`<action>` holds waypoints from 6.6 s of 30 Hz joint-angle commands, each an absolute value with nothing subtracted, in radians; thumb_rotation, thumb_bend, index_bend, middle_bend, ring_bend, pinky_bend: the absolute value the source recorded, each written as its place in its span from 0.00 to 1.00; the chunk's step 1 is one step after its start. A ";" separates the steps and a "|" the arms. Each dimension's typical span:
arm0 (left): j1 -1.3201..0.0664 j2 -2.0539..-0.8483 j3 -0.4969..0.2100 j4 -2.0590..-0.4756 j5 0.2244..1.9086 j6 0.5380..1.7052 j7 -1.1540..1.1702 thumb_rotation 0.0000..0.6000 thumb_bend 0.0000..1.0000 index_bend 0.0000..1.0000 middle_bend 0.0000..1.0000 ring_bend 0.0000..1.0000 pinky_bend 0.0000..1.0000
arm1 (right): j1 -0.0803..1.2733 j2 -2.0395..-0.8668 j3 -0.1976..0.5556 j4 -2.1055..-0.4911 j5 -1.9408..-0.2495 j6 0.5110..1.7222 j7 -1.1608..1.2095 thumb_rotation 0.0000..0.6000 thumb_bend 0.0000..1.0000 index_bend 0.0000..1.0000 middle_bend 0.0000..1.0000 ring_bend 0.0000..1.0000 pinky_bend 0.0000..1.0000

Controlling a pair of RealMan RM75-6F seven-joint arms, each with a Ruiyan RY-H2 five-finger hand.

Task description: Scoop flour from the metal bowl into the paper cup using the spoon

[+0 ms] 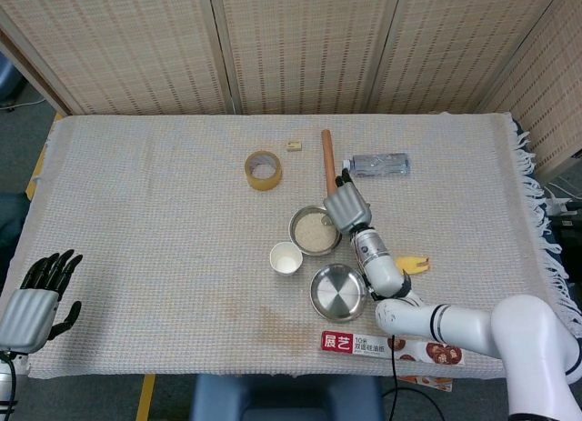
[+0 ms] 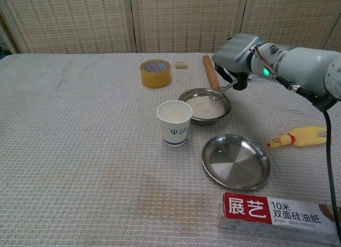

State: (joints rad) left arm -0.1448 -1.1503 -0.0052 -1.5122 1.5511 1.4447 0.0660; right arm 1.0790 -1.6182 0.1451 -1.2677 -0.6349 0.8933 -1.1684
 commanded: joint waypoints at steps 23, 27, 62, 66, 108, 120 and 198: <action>-0.152 -1.151 -0.013 -1.499 1.528 1.423 0.056 1.00 0.44 0.00 0.00 0.00 0.10 | 1.117 -1.639 0.166 -1.242 -0.495 0.739 -0.961 1.00 0.33 0.93 0.59 0.16 0.11; -0.151 -1.151 -0.012 -1.499 1.529 1.425 0.056 1.00 0.44 0.00 0.00 0.00 0.10 | 1.116 -1.619 0.171 -1.248 -0.503 0.728 -0.902 1.00 0.33 0.93 0.59 0.16 0.11; -0.146 -1.151 -0.010 -1.507 1.538 1.437 0.058 1.00 0.44 0.00 0.00 0.00 0.10 | 1.046 -1.526 0.174 -1.189 -0.651 0.541 -0.377 1.00 0.34 0.93 0.59 0.16 0.11; -0.146 -1.150 -0.008 -1.508 1.540 1.437 0.058 1.00 0.44 0.00 0.00 0.00 0.10 | 1.049 -1.503 0.173 -1.228 -0.660 0.554 -0.359 1.00 0.34 0.93 0.59 0.16 0.11; -0.141 -1.137 -0.007 -1.513 1.548 1.446 0.043 1.00 0.44 0.00 0.00 0.00 0.10 | 1.266 -1.455 0.040 -1.586 -0.518 0.859 -0.703 1.00 0.35 0.93 0.59 0.16 0.11; -0.137 -1.130 -0.005 -1.518 1.558 1.457 0.033 1.00 0.44 0.00 0.00 0.00 0.10 | 1.332 -1.530 0.000 -1.674 -0.473 1.105 -1.013 1.00 0.35 0.93 0.59 0.16 0.11; -0.134 -1.134 0.013 -1.554 1.583 1.448 0.087 1.00 0.44 0.00 0.00 0.00 0.11 | 0.706 -1.485 -0.098 -1.523 -1.264 1.050 -0.359 1.00 0.35 0.78 0.59 0.14 0.07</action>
State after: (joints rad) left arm -0.1338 -1.1346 0.0126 -1.5543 1.5828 1.4480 0.0874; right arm 0.7100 -1.4726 -0.1054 -1.5314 -1.2651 1.0601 -0.3430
